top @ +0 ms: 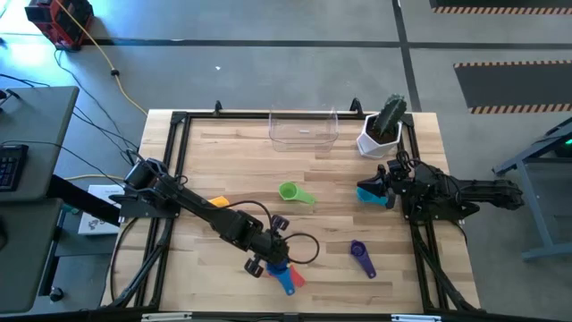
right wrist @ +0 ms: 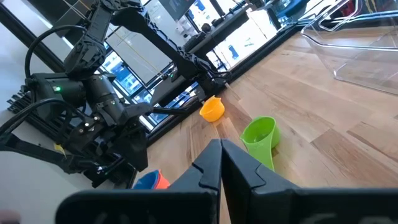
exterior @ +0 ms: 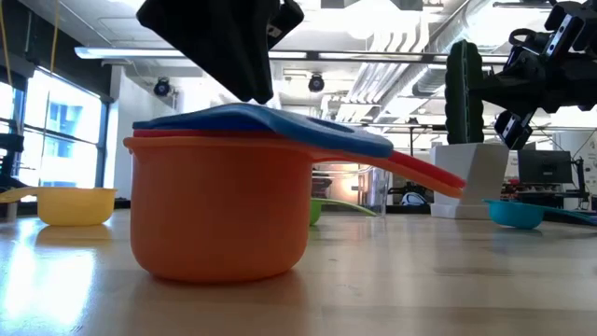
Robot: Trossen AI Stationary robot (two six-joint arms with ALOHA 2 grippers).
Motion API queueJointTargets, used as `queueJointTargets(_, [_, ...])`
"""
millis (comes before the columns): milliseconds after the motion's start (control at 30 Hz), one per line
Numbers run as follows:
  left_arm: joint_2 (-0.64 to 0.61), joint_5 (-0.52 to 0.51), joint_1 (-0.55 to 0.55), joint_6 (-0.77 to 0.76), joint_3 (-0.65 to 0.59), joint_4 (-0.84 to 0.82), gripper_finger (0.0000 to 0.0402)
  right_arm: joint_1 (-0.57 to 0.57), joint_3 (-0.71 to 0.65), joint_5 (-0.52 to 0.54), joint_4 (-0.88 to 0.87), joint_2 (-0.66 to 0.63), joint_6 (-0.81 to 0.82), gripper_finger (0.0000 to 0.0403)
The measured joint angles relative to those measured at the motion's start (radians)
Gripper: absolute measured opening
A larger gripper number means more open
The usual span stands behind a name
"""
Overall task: Nest measuring cups in basket
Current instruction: Stack the blue measuring cup on top of the red measuring cup
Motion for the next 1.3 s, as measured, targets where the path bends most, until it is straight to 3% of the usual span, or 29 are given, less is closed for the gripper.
queueJointTargets(233, [-0.017, -0.002, -0.002, -0.088, 0.002, -0.002, 0.0063, 0.000, 0.000, 0.000, 0.001, 0.000, 0.000, 0.0000])
queueJointTargets(400, [-0.032, 0.001, -0.017, -0.211, 0.068, -0.030, 0.0063, 0.000, 0.000, 0.003, 0.003, 0.000, -0.004, 0.0000])
queueJointTargets(567, [-0.034, 0.089, -0.061, -0.318, 0.123, -0.024, 0.0063, 0.000, 0.000, 0.025, 0.007, 0.001, -0.002, 0.0000])
queueJointTargets(800, [-0.032, 0.093, -0.139, -0.428, 0.119, -0.031, 0.0062, 0.000, 0.000, 0.026, 0.010, 0.001, 0.008, 0.0000])
queueJointTargets(1300, [-0.023, 0.049, -0.241, -0.510, 0.097, -0.048, 0.0062, 0.000, 0.000, 0.029, 0.012, 0.001, 0.047, 0.0000])
